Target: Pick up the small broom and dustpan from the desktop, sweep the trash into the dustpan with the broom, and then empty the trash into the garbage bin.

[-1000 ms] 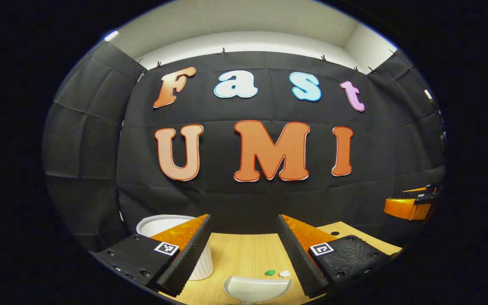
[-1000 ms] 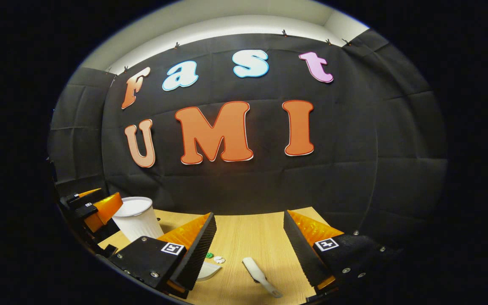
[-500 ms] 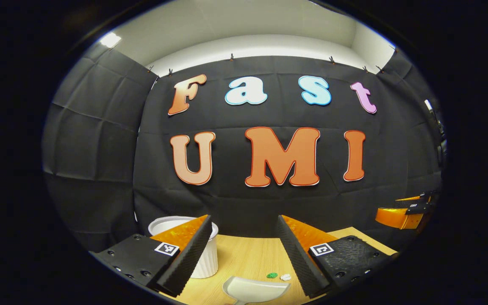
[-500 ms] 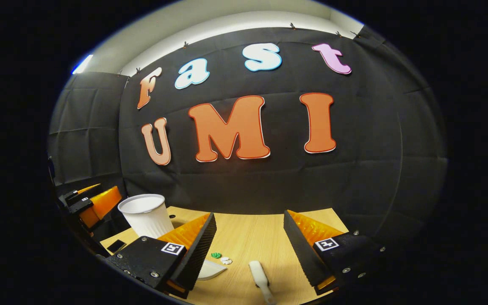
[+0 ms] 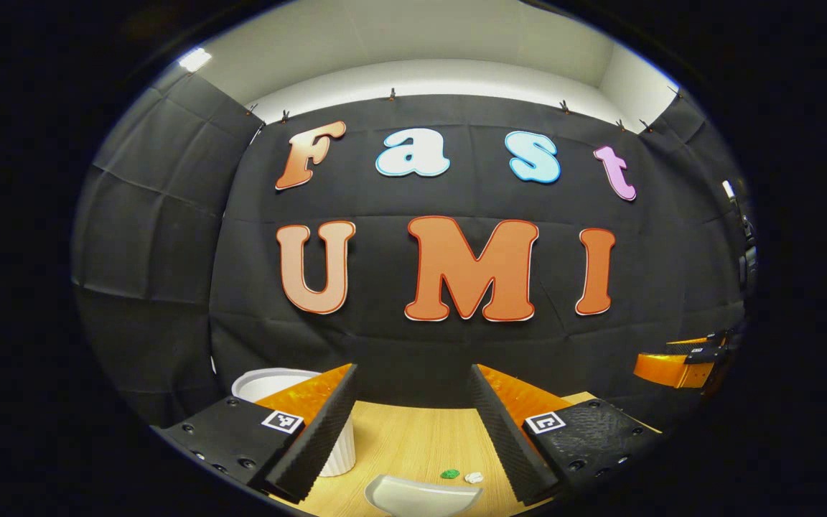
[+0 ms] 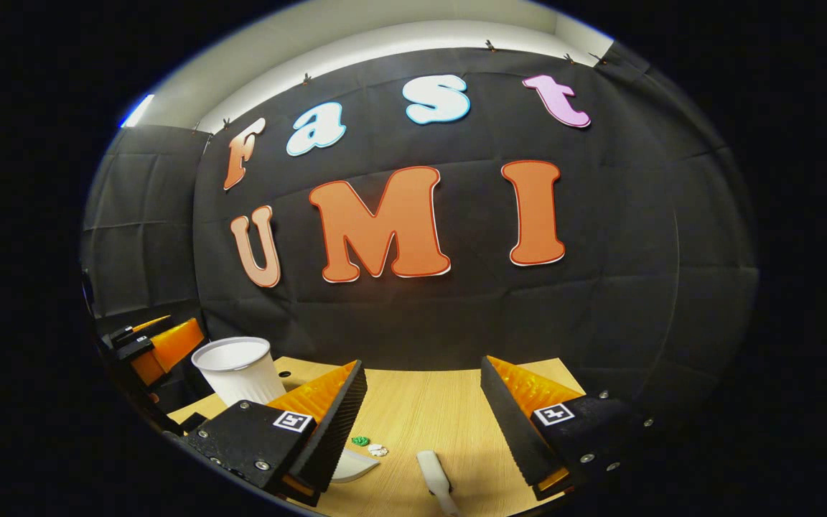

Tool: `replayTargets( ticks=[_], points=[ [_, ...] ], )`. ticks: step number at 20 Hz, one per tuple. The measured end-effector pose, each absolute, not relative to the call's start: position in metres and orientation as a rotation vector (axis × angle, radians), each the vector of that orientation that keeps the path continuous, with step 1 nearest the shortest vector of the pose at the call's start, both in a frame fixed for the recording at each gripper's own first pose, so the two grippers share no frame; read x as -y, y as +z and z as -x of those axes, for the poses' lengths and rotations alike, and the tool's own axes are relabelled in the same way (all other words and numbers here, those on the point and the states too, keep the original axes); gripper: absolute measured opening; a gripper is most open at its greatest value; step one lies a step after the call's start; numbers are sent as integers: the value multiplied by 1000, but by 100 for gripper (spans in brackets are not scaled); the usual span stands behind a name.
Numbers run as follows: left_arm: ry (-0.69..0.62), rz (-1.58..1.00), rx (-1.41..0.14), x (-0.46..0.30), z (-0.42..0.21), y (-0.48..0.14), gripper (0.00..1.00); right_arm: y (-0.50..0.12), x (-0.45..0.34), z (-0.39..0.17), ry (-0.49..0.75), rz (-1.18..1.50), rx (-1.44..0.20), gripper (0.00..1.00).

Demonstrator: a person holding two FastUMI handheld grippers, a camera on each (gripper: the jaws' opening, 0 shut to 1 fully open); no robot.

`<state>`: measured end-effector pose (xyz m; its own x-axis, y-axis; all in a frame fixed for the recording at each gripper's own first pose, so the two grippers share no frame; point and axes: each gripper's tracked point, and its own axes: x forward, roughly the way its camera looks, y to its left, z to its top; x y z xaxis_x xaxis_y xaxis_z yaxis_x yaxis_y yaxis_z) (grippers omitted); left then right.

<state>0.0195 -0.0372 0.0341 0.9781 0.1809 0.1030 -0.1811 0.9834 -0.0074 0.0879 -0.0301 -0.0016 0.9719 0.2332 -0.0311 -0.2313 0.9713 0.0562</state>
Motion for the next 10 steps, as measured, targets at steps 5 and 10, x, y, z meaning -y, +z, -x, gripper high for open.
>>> replayTargets(
  ticks=[5,10],
  points=[
    [169,12,122,36,-25,39,96,0,25,-94,240,-38,-29,96],
    [188,15,119,36,-28,42,96,-6,24,-99,243,-54,-53,96]
  ],
)
